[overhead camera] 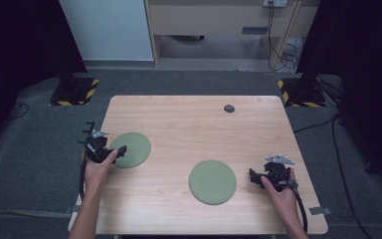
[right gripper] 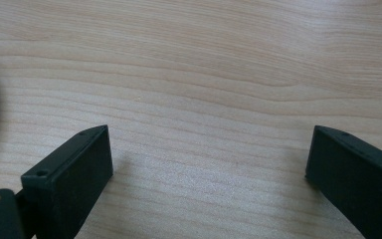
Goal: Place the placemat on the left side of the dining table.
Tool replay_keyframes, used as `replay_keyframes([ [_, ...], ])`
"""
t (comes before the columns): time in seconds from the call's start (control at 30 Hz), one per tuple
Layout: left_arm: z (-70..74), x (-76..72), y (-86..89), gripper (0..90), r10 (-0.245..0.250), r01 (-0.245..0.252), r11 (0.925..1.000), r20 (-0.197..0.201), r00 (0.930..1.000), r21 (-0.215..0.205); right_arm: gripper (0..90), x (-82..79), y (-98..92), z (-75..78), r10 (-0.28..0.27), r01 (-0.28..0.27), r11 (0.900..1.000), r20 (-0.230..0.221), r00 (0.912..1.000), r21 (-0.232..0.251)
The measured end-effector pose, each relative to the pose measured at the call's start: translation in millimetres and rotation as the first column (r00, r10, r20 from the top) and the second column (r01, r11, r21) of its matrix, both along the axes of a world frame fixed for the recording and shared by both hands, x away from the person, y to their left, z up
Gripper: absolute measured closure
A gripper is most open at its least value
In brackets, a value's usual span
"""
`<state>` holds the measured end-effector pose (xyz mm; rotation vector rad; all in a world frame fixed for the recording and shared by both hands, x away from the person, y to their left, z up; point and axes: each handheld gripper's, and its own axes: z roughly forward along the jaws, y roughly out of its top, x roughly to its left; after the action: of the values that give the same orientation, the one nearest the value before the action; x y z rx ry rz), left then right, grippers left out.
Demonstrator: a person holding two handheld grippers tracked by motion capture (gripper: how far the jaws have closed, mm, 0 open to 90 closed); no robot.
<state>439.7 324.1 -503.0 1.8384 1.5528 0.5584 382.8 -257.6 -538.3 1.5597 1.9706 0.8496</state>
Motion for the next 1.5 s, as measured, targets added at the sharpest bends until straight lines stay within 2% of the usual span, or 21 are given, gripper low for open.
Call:
replay_keyframes([
  [0.3, 9.9, -4.0, -9.6, 4.7, -0.036, 0.037, 0.9993, 0.034, 0.9987, -0.008, 4.7, 0.0, 0.1, -0.1, 0.001, -0.001, 1.000, 0.000, 1.0000, -0.004],
  [0.6, 12.7, -5.7, -15.2, 4.4, -0.053, 0.053, 0.9985, 0.040, 0.9978, -0.012, 4.6, 0.0, 0.1, -0.1, 0.001, -0.001, 1.000, 0.000, 1.0000, -0.004],
  [0.93, 16.2, -12.3, -20.4, 4.4, -0.088, 0.089, 0.9958, 0.072, 0.9935, -0.020, 4.7, -0.1, 0.3, -0.1, 0.003, -0.003, 1.000, 0.000, 1.0000, -0.003],
  [1.5, 18.1, -21.3, -29.6, 4.4, -0.137, 0.138, 0.9905, 0.082, 0.9872, -0.004, 4.7, -0.3, 0.5, -0.1, 0.002, -0.002, 1.000, -0.001, 1.0000, -0.005],
])
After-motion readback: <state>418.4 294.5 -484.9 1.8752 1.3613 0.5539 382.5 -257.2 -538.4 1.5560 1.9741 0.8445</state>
